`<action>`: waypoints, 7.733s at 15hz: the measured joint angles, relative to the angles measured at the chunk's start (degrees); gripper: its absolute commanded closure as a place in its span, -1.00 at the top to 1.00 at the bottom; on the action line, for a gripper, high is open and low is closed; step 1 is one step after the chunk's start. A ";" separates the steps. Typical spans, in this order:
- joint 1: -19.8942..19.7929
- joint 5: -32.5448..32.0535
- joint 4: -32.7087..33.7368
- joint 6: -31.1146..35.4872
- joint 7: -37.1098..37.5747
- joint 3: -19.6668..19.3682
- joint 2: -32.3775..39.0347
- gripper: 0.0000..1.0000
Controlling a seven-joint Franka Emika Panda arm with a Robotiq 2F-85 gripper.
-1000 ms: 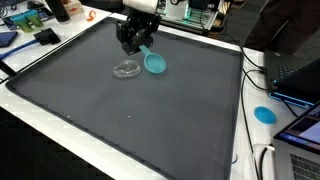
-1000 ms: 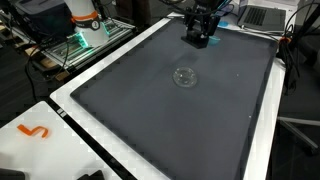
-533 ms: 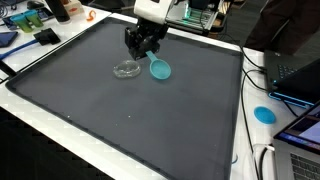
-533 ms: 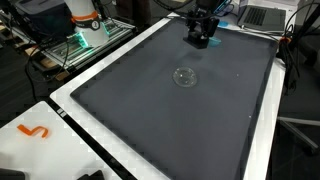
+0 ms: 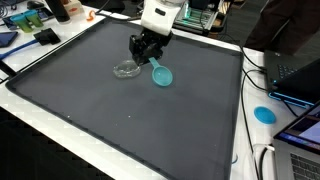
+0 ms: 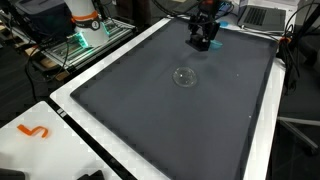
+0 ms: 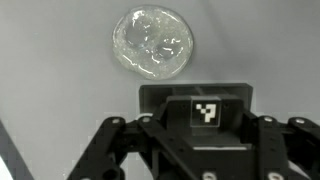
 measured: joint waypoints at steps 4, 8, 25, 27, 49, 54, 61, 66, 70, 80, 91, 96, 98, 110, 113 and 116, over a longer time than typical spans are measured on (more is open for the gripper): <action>0.24 -0.41 1.18 0.00 0.85 0.00 1.43 -0.38; 0.30 -0.43 2.50 0.00 1.00 0.00 2.70 -0.38; -0.50 0.19 8.85 -0.06 0.43 -0.31 6.55 -0.38; -0.97 1.00 9.81 -0.14 -0.54 -0.29 7.12 -0.38; -19.52 35.51 26.63 -9.07 -20.60 -0.05 15.36 -0.38; -24.96 44.15 26.40 -9.07 -24.71 -0.05 16.68 -0.38; -29.84 55.31 23.20 -8.57 -30.29 -0.06 16.99 -0.38; -32.05 62.60 19.12 -6.37 -34.09 -0.32 16.19 -0.38; -32.69 67.22 15.19 -5.76 -38.01 -1.59 14.52 -0.38; -32.06 72.28 5.80 -5.74 -45.19 -4.63 8.02 -0.38; -29.91 75.53 -0.43 -5.59 -49.29 -7.44 4.29 -0.38; -28.88 76.05 -2.10 -5.33 -50.02 -8.22 3.15 -0.38; -28.51 76.10 -2.58 -5.24 -50.19 -8.43 2.83 -0.38; -26.62 76.13 -4.96 -2.82 -50.45 -9.06 1.77 -0.38; -26.17 76.13 -5.13 -2.09 -50.45 -9.08 1.76 -0.38; -25.60 76.13 -5.18 -1.22 -50.45 -9.10 1.76 -0.38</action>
